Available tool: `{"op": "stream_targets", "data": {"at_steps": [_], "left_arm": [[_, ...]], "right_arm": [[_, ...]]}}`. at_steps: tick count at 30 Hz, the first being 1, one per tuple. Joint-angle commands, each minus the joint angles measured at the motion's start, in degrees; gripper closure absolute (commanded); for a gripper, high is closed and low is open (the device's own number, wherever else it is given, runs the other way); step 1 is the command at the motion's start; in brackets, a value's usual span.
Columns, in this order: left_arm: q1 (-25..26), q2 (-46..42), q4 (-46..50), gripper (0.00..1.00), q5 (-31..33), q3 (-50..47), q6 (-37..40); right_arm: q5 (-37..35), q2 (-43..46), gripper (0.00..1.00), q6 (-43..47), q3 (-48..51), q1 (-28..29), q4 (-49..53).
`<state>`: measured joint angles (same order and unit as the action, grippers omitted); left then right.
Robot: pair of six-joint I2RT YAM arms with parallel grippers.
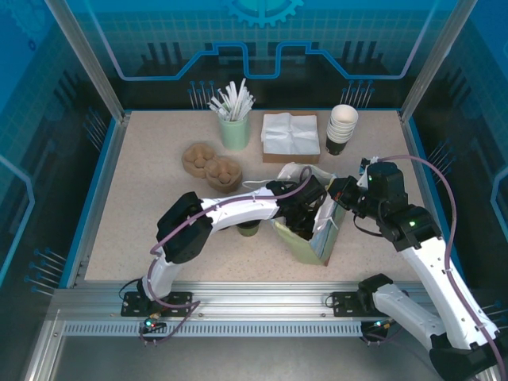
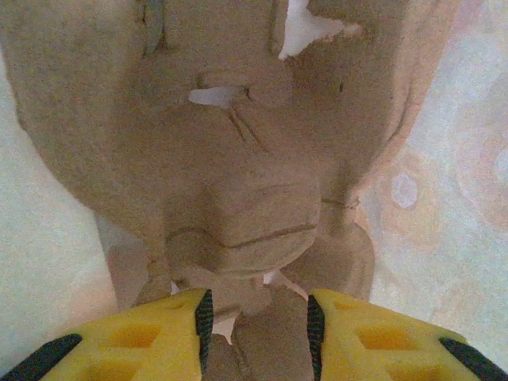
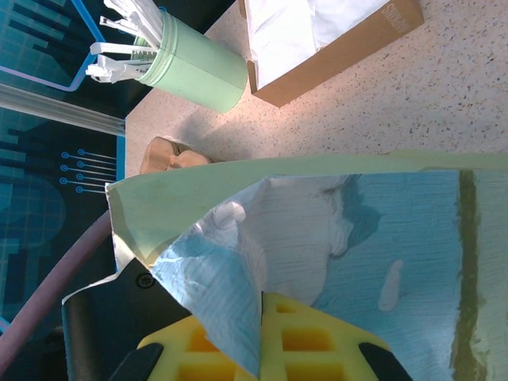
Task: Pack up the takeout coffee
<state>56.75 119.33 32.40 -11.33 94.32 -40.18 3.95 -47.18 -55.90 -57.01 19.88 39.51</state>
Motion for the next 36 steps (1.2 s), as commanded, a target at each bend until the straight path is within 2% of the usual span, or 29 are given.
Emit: {"op": "stream_targets", "data": {"at_steps": [1, 13, 25, 36], "left_arm": [[-0.32, 3.80, 0.79, 0.61, -2.09, -0.52, 1.76], [-0.28, 4.00, 2.51, 0.60, -1.57, 1.31, 3.31], [-0.24, -9.62, 11.65, 0.56, 8.24, 5.02, 3.55], [0.20, -20.56, 12.19, 0.55, 10.62, 4.52, 2.66]], "right_arm": [[3.08, 0.08, 1.00, 0.78, -0.13, 0.73, -3.18], [2.64, 0.23, 1.00, 0.62, -0.54, 0.75, -2.58], [-3.42, 0.84, 1.00, 4.43, -4.38, 0.78, 3.69], [-5.18, -0.45, 1.00, 7.27, -7.75, 0.69, 5.89]]}}
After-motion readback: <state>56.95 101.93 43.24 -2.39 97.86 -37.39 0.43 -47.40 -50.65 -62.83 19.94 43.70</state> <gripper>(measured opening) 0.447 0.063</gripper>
